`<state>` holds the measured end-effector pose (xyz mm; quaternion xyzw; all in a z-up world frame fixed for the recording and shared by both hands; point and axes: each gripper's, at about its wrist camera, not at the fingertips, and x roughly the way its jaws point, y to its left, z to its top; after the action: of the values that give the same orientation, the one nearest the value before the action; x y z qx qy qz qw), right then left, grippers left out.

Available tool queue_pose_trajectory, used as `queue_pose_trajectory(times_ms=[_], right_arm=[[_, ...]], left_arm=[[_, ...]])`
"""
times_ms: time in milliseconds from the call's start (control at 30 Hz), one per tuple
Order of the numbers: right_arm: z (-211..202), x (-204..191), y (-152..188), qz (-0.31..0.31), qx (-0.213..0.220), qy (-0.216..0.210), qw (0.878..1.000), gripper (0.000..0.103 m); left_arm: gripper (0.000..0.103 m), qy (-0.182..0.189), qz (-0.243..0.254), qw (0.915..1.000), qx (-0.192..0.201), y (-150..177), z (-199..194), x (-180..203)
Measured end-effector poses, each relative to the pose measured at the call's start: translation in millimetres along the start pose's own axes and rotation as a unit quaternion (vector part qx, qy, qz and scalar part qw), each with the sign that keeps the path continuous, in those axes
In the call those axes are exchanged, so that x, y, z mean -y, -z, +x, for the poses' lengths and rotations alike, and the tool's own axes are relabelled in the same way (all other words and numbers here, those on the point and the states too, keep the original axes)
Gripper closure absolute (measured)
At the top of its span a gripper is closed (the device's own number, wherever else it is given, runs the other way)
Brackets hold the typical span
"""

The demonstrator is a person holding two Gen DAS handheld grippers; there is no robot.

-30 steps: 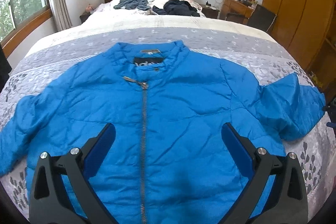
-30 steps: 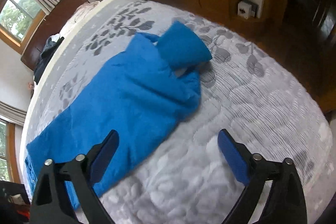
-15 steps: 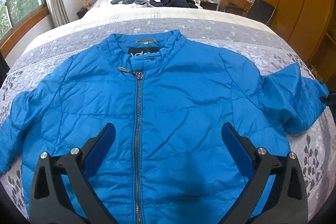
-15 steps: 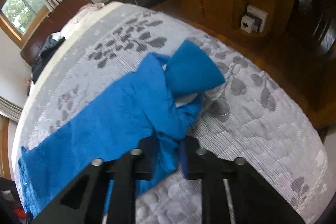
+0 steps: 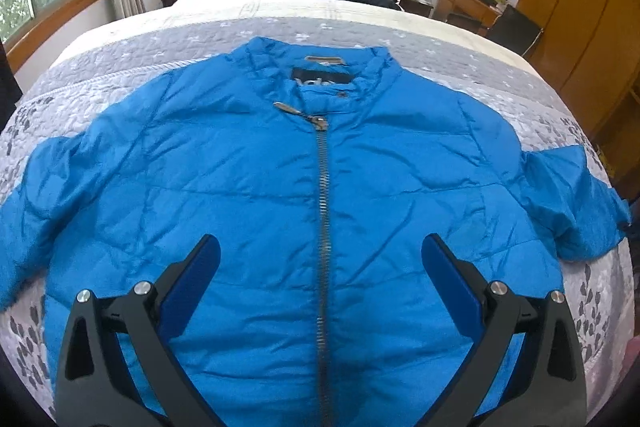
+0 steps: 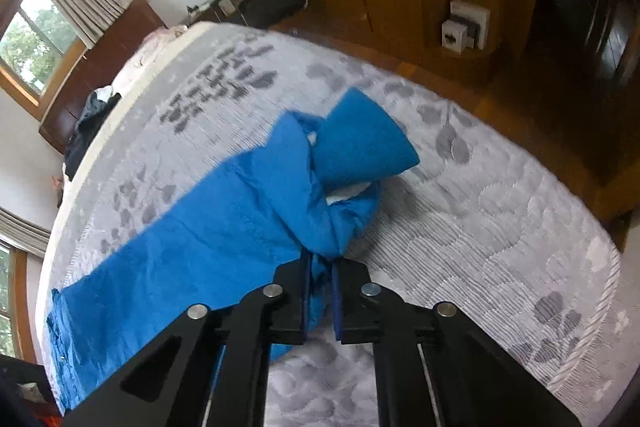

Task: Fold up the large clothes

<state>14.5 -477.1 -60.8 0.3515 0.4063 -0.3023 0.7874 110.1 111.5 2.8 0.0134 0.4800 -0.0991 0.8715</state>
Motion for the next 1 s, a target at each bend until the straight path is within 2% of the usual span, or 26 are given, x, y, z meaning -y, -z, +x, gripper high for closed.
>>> queue_pose_trajectory(times_ms=[167,267,367,567,700,900,933,1000], right_arm=[[-42,-40,8,-0.039,0.045,-0.014,0.998,0.098],[-70,-82,23,-0.085,0.062,-0.049,0.993,0.099],[-96,-136,46,-0.145,0.076,-0.085,0.983,0.099],[-125,-242,103,-0.248,0.082,-0.147,0.954,0.099],[-128,-308,154,-0.317,0.066,-0.184,0.928,0.099],[-119,-381,225,-0.391,0.036,-0.208,0.896,0.099],[-117,-390,235,-0.399,0.03,-0.213,0.891,0.103],[-111,-410,258,-0.418,0.011,-0.225,0.88,0.103]], left_arm=[[0.003,0.001,-0.01,0.9999,0.011,-1,-11,-23],[0.003,-0.001,-0.014,0.9998,0.015,0,-15,-36],[0.003,-0.002,-0.018,0.9997,0.017,3,-18,-46],[0.003,0.002,-0.024,0.9996,0.017,9,-25,-66],[0.003,-0.001,-0.027,0.9994,0.023,10,-30,-78],[0.003,-0.002,-0.042,0.9987,0.027,11,-34,-98],[0.003,-0.002,-0.044,0.9986,0.027,11,-34,-100],[0.003,-0.002,-0.048,0.9985,0.028,11,-34,-105]])
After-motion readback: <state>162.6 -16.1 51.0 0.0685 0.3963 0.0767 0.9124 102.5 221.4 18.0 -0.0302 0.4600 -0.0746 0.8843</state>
